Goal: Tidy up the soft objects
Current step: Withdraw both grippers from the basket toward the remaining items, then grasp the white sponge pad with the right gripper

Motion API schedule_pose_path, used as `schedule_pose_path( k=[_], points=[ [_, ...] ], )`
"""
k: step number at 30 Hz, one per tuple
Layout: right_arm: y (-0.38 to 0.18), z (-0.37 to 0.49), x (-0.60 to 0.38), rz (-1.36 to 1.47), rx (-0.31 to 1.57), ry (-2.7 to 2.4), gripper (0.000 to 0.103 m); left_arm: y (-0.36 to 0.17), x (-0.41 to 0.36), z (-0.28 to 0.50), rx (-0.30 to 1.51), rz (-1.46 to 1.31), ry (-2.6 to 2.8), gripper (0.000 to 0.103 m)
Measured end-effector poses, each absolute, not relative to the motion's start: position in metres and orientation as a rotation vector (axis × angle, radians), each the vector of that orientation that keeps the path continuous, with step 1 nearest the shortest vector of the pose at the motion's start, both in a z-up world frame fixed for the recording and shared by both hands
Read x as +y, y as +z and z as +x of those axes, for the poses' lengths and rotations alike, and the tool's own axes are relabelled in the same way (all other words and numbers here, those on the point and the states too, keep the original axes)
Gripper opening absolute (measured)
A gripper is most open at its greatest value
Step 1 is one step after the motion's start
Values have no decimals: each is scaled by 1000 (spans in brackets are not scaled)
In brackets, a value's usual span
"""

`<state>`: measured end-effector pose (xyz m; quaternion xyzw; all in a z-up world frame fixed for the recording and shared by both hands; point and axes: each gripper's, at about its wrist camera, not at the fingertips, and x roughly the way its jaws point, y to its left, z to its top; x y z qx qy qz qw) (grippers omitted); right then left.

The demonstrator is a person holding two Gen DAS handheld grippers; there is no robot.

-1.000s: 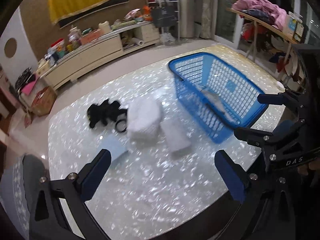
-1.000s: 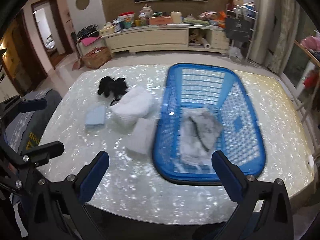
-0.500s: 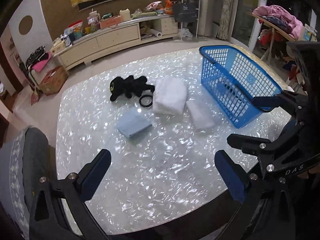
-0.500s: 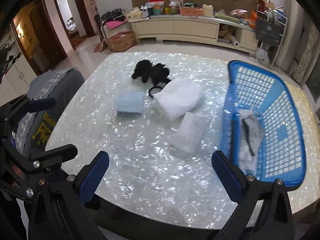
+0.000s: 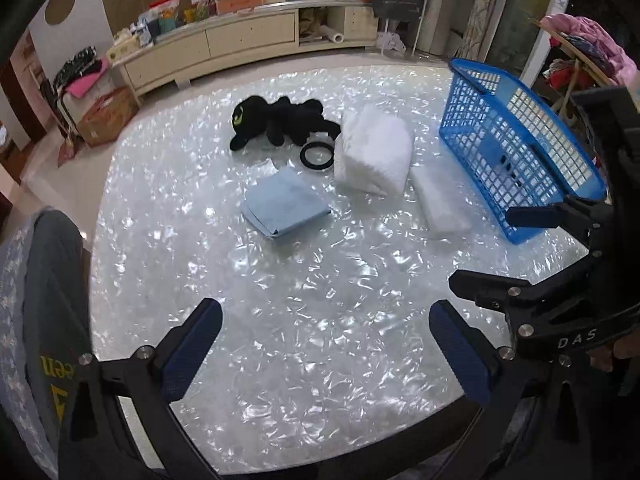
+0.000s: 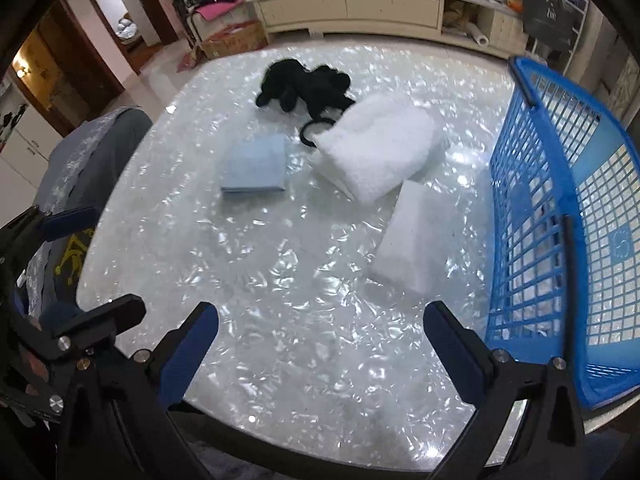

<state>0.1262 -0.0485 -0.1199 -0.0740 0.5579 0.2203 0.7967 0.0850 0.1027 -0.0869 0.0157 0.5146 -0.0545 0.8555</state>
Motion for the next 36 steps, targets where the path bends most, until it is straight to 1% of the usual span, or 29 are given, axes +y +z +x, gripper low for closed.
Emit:
schedule_pose_path(
  k=[3, 17, 24, 32, 34, 36],
  points=[
    [-129, 137, -50, -152, 1220, 434, 102, -98, 108, 97, 1106, 1, -123, 103],
    [-162, 177, -63, -130, 1274, 261, 102, -131, 109, 150, 1144, 23, -145, 103],
    [-182, 196, -59, -163, 1307, 191, 102, -150, 118, 175, 1156, -1, -159, 103],
    [-202, 209, -50, -197, 1334, 154, 102, -164, 126, 185, 1160, -32, -152, 103],
    [-203, 210, -51, -180, 1331, 149, 101, -162, 128, 184, 1144, -30, -141, 103],
    [-204, 212, -51, -154, 1328, 147, 94, -160, 130, 185, 1142, -42, -151, 103]
  ],
)
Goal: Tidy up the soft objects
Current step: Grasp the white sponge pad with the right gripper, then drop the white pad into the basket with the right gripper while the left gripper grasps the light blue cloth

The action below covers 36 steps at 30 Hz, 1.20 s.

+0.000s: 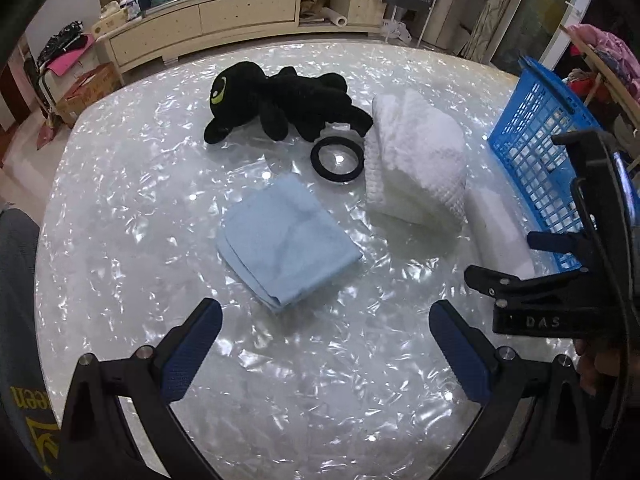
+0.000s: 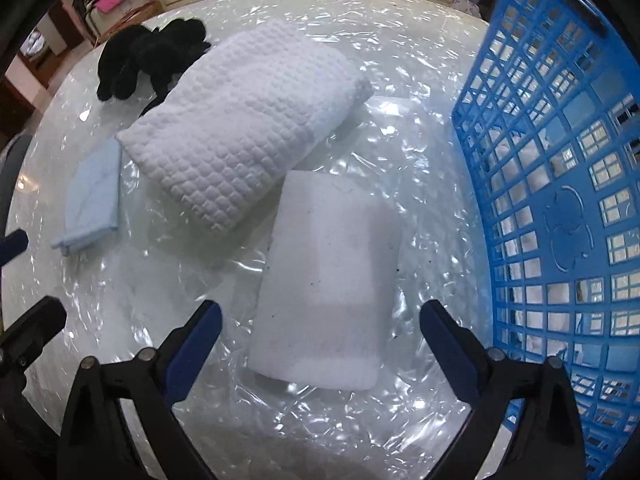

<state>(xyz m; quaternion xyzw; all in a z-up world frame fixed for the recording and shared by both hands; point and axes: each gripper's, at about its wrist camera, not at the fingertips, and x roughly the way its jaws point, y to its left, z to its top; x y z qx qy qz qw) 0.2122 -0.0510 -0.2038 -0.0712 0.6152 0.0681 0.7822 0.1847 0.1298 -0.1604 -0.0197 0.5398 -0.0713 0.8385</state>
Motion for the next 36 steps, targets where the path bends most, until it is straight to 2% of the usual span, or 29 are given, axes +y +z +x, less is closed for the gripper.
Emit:
schedule_pose_path(
  k=[4, 6, 9, 18, 36],
  points=[
    [-200, 215, -52, -149, 1311, 178, 80, -158, 132, 183, 1128, -48, -157, 103],
    [-197, 214, -48, -155, 1297, 189, 60, -157, 130, 182, 1125, -41, -162, 103],
    [-190, 216, -44, -164, 1297, 201, 53, -155, 129, 180, 1121, -42, -183, 103],
    [-179, 193, -41, -156, 1283, 239, 49, -150, 127, 175, 1121, -37, -177, 103],
    [-80, 157, -92, -99, 1148, 344, 50, -126, 158, 172, 1168, -148, -64, 103]
  ],
)
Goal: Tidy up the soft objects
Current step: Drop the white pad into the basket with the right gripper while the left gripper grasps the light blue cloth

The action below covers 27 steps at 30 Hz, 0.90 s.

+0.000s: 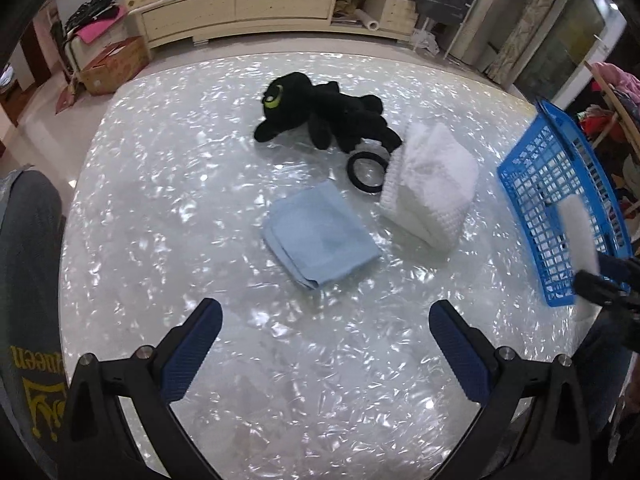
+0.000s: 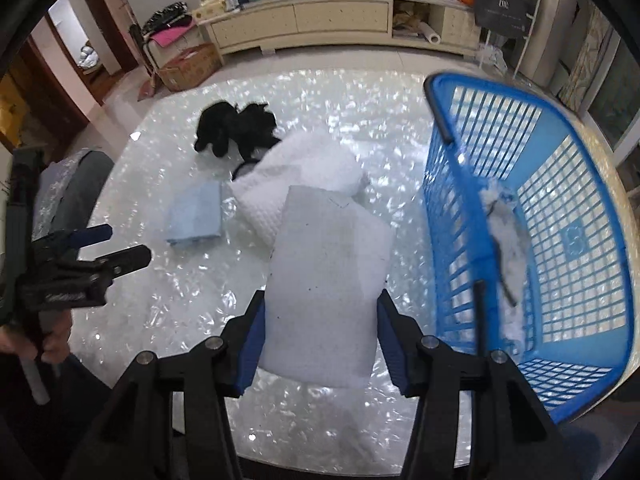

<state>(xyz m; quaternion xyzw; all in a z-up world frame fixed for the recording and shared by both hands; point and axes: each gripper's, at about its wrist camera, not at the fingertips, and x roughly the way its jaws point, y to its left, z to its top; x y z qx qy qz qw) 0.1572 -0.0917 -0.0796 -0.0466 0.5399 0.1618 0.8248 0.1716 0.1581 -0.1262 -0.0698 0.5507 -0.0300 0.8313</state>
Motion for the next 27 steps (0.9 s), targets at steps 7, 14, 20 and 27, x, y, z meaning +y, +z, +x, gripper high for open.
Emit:
schedule_pose_path(
  k=[7, 14, 20, 27],
  points=[
    [-44, 148, -127, -94, 1102, 372, 50, -129, 162, 182, 1200, -148, -44, 103],
    [-28, 155, -166, -100, 1074, 338, 51, -152, 171, 199, 1261, -226, 35, 98],
    [-33, 170, -200, -83, 1080, 300, 51, -177, 178, 210, 1314, -305, 101, 95],
    [-39, 183, -222, -83, 1086, 281, 51, -196, 178, 218, 1339, -315, 157, 92]
  ],
)
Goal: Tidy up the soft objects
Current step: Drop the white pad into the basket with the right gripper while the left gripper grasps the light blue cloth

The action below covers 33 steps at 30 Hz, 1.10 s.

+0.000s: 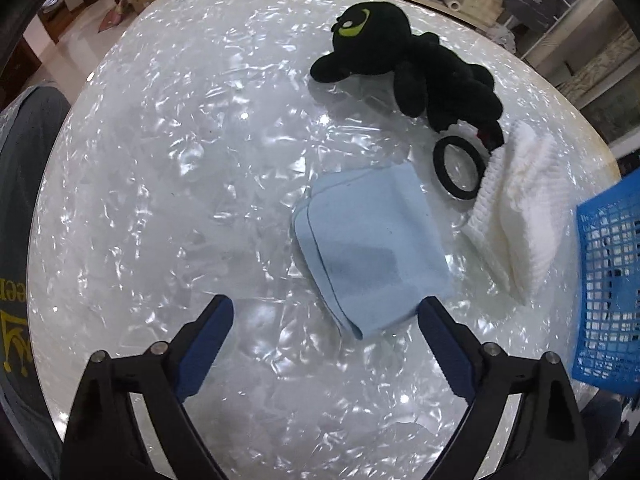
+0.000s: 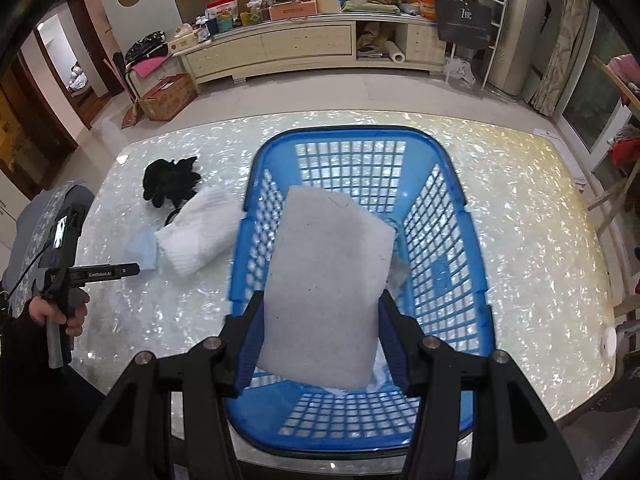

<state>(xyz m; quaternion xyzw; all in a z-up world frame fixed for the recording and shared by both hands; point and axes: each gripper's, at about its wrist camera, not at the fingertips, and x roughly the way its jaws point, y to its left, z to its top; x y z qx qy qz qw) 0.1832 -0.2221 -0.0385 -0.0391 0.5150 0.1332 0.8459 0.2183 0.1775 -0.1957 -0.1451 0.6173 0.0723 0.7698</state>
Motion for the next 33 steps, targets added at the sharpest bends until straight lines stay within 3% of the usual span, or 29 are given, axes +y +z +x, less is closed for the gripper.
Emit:
schedule_pose_path(
  k=[20, 26, 28, 32, 33],
  points=[
    [-98, 224, -230, -134, 1288, 258, 54, -204, 155, 235, 1326, -235, 194, 90],
    [-106, 225, -225, -149, 1316, 246, 57, -200, 137, 238, 1315, -175, 152, 64],
    [-107, 224, -223, -156, 1318, 244, 59, -197, 130, 238, 1307, -161, 124, 47],
    [-104, 223, -226, -133, 1315, 246, 66, -195, 117, 237, 1294, -143, 103, 38],
    [-101, 222, -225, -128, 1309, 251, 71, -195, 116, 237, 1287, -145, 101, 31]
  ],
)
